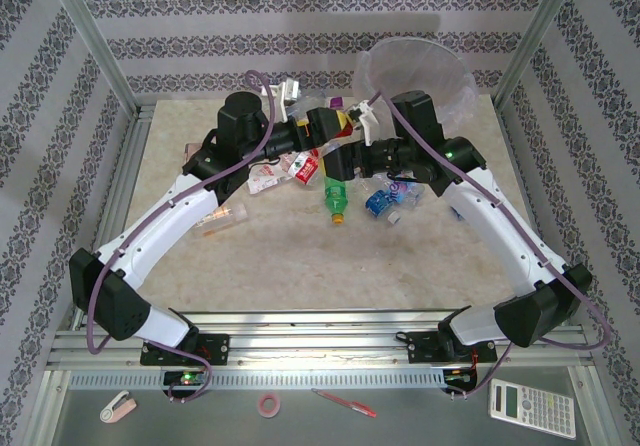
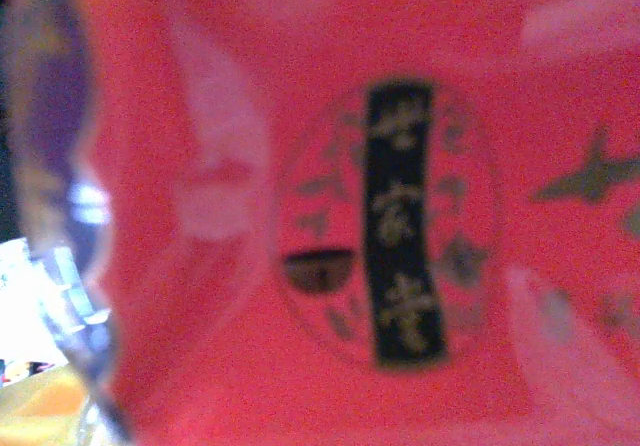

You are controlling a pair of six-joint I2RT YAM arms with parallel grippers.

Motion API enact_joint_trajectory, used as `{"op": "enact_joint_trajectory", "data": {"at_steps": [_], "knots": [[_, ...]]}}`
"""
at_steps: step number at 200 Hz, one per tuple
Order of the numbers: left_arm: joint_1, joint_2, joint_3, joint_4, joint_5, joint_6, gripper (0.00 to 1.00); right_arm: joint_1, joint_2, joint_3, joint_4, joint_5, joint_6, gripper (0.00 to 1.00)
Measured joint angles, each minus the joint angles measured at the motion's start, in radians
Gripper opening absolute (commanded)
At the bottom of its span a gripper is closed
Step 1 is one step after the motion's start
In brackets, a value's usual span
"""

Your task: Throw the plastic bottles in the bin

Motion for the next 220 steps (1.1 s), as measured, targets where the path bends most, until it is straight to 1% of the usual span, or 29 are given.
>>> {"op": "enact_joint_trajectory", "data": {"at_steps": [45, 75, 100, 150, 187, 220], "knots": [[0.010, -0.049, -0.010, -0.063, -0.106, 0.007, 1.00, -0.003, -0.002, 0.000, -0.001, 0.013, 0.000, 0.49], [0.056, -0.117, -0.074, -0.090, -0.192, 0.001, 1.00, -0.020, -0.019, 0.000, 0.000, 0.033, 0.000, 0.49], [0.087, -0.148, -0.119, -0.124, -0.241, -0.005, 1.00, -0.026, -0.034, 0.000, -0.001, 0.055, 0.000, 0.49], [0.089, -0.175, -0.176, -0.219, -0.341, -0.008, 1.00, -0.045, -0.055, 0.000, 0.000, 0.101, 0.001, 0.47], [0.094, -0.191, -0.195, -0.272, -0.374, -0.008, 1.00, -0.062, -0.087, 0.000, 0.000, 0.147, 0.000, 0.48], [0.094, -0.193, -0.201, -0.302, -0.386, -0.008, 1.00, -0.106, -0.122, 0.001, -0.001, 0.195, -0.001, 0.47]]}}
